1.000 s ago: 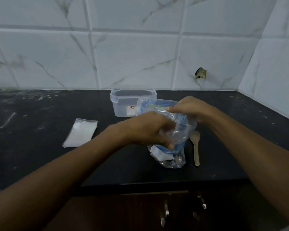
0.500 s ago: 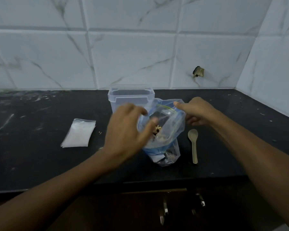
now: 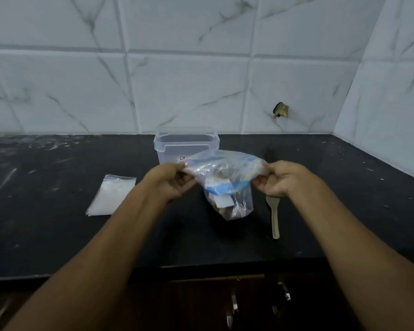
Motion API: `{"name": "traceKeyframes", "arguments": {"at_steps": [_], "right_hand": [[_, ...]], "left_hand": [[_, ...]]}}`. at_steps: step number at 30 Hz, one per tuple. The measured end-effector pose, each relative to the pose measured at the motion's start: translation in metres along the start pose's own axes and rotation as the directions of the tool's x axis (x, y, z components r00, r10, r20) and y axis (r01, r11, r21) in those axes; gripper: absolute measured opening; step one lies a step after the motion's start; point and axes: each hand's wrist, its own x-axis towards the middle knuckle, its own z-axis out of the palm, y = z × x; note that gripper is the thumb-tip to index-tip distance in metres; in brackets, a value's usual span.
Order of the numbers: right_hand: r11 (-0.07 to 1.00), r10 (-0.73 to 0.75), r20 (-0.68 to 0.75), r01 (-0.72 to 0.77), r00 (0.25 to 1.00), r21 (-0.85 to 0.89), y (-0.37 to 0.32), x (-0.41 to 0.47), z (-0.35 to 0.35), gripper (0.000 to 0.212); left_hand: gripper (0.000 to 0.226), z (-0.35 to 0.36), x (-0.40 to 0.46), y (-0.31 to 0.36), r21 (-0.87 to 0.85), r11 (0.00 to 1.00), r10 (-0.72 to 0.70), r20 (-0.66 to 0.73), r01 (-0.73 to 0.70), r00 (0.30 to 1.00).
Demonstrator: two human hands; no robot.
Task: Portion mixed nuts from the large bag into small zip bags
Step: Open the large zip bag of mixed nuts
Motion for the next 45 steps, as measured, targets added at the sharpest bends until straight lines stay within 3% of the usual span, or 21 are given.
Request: {"name": "traceKeyframes", "arguments": {"at_steps": [3, 5, 10, 11, 13, 15, 16, 18, 20, 23, 27, 29, 31, 33, 35, 37, 40, 41, 42, 44, 45], "right_hand": [[0.962, 0.067, 0.002, -0.065, 0.998, 0.265, 0.005, 0.006, 0.000, 0.023], [0.956, 0.093, -0.063, -0.072, 0.994, 0.286, 0.011, 0.008, 0.001, 0.021], [0.964, -0.017, 0.003, 0.017, 1.000, -0.267, 0.021, 0.011, -0.005, 0.020], [0.892, -0.106, 0.018, 0.103, 0.994, -0.441, 0.017, 0.013, -0.007, 0.020], [0.578, -0.321, 0.111, 0.288, 0.940, -0.763, 0.007, 0.016, -0.009, 0.032], [0.209, -0.416, 0.297, 0.408, 0.860, -0.889, -0.003, 0.014, -0.002, 0.044], [0.076, -0.405, 0.374, 0.438, 0.834, -0.896, -0.005, 0.014, 0.003, 0.046], [-0.124, -0.397, 0.466, 0.457, 0.791, -0.881, -0.008, 0.022, 0.014, 0.033], [-0.194, -0.461, 0.485, 0.449, 0.743, -0.872, -0.004, 0.030, 0.021, 0.016], [-0.041, -0.568, 0.382, 0.439, 0.729, -0.898, -0.002, 0.040, 0.027, 0.023], [-0.086, -0.398, 0.485, 0.495, 0.779, -0.865, -0.005, 0.035, 0.030, 0.030], [-0.261, -0.338, 0.558, 0.494, 0.758, -0.829, -0.004, 0.034, 0.030, 0.023], [-0.247, -0.382, 0.577, 0.522, 0.722, -0.817, -0.003, 0.034, 0.030, 0.029], [0.116, -0.451, 0.466, 0.567, 0.762, -0.816, -0.006, 0.030, 0.032, 0.032], [0.531, -0.400, 0.309, 0.493, 0.863, -0.689, -0.012, 0.027, 0.034, 0.026], [0.720, -0.257, 0.221, 0.339, 0.941, -0.606, -0.015, 0.029, 0.033, 0.027], [0.802, -0.148, 0.215, 0.244, 0.965, -0.545, -0.014, 0.035, 0.029, 0.023], [0.729, -0.217, 0.192, 0.290, 0.957, -0.620, -0.013, 0.038, 0.027, 0.028], [0.545, -0.341, 0.181, 0.352, 0.922, -0.761, -0.013, 0.036, 0.025, 0.032], [0.029, -0.573, 0.321, 0.410, 0.754, -0.912, -0.014, 0.027, 0.024, 0.033], [-0.131, -0.569, 0.439, 0.450, 0.695, -0.883, -0.015, 0.014, 0.027, 0.032]], "left_hand": [[0.020, -0.002, 0.009, -0.003, -0.366, 0.928, -0.070, 0.007, 0.068, 0.998], [0.034, 0.001, 0.014, -0.011, -0.464, 0.881, -0.099, 0.006, 0.091, 0.995], [0.046, 0.003, 0.024, -0.021, -0.170, 0.985, 0.011, -0.100, -0.028, 0.995], [0.042, 0.001, 0.025, -0.020, -0.080, 0.995, 0.054, -0.113, -0.063, 0.992], [0.026, -0.004, 0.028, -0.016, 0.176, 0.968, 0.199, -0.113, -0.177, 0.973], [0.029, -0.009, 0.030, -0.009, 0.600, 0.711, 0.455, 0.006, -0.367, 0.890], [0.033, -0.009, 0.028, -0.004, 0.762, 0.465, 0.563, 0.139, -0.452, 0.814], [0.045, -0.002, 0.030, 0.006, 0.864, 0.022, 0.561, 0.406, -0.503, 0.721], [0.054, 0.006, 0.037, 0.015, 0.881, -0.150, 0.395, 0.469, -0.448, 0.790], [0.039, 0.013, 0.049, 0.014, 0.877, -0.255, 0.288, 0.471, -0.407, 0.834], [0.027, 0.014, 0.057, 0.016, 0.882, -0.140, 0.384, 0.467, -0.450, 0.796], [0.038, 0.013, 0.060, 0.017, 0.894, 0.016, 0.409, 0.403, -0.448, 0.818], [0.043, 0.015, 0.058, 0.017, 0.869, 0.237, 0.419, 0.312, -0.434, 0.853], [0.032, 0.018, 0.056, 0.017, 0.741, 0.565, 0.347, 0.186, -0.364, 0.919], [0.024, 0.017, 0.053, 0.019, 0.458, 0.870, 0.128, 0.145, -0.181, 0.981], [0.025, 0.014, 0.055, 0.020, 0.288, 0.956, -0.008, 0.177, -0.044, 0.984], [0.019, 0.013, 0.061, 0.015, 0.220, 0.975, -0.003, 0.092, -0.017, 0.996], [0.018, 0.013, 0.061, 0.012, 0.214, 0.977, 0.005, 0.050, -0.015, 0.999], [0.017, 0.012, 0.064, 0.010, 0.212, 0.977, 0.016, 0.015, -0.019, 1.000], [0.014, 0.009, 0.069, 0.006, 0.221, 0.975, 0.048, -0.049, -0.036, 0.998], [0.011, 0.008, 0.069, 0.005, 0.211, 0.976, 0.063, -0.059, -0.049, 0.996]]}}
